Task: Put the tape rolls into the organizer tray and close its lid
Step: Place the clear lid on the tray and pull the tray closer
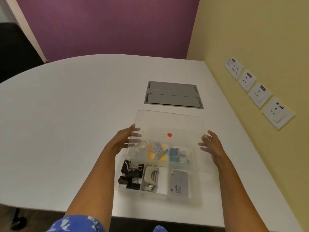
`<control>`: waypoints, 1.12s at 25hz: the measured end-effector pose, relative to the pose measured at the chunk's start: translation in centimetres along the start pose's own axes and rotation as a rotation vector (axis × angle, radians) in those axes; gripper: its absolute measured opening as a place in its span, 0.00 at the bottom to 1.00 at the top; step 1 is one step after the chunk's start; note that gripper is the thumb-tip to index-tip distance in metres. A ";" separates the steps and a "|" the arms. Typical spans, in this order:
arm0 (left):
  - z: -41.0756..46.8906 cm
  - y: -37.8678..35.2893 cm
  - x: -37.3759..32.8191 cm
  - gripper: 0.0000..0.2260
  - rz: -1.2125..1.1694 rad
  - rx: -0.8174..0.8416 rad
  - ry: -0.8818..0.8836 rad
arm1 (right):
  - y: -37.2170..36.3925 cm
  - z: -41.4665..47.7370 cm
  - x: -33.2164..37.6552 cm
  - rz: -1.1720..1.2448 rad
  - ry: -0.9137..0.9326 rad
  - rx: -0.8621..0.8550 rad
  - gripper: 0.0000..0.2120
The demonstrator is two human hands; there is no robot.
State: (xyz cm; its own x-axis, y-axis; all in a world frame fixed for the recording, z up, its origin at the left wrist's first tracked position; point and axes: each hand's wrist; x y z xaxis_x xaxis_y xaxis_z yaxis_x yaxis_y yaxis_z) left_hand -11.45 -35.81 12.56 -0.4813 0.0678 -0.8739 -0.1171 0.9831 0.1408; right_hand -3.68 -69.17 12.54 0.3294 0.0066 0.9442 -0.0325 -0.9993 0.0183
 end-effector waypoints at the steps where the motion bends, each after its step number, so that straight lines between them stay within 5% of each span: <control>1: 0.0 0.5 0.4 0.21 0.052 -0.051 -0.007 | -0.8 -0.3 -0.6 -0.054 -0.004 -0.034 0.24; 9: 0.2 1.1 2.8 0.17 0.312 -0.376 -0.069 | -4.3 -2.2 -3.5 -0.570 0.029 -0.204 0.21; 15: 0.3 0.3 4.8 0.25 0.637 -0.624 -0.057 | -5.0 -3.2 -3.8 -0.836 -0.037 -0.241 0.21; 28: 1.0 0.4 5.3 0.24 0.853 -0.675 0.070 | -4.2 -3.0 -3.7 -0.974 -0.188 -0.161 0.18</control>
State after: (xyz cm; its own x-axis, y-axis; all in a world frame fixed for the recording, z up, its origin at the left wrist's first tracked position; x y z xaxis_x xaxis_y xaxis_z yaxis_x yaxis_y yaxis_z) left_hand -13.21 -34.93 7.52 -0.6762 0.6524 -0.3421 -0.1636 0.3198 0.9332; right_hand -7.57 -64.86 9.91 0.4234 0.7990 0.4269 0.2074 -0.5442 0.8129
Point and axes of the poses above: each hand's wrist, its own z-axis towards the middle knuckle, its own y-axis out of the back of the hand, x = y × z, and after that the axes turned 8 degrees about z, right-handed
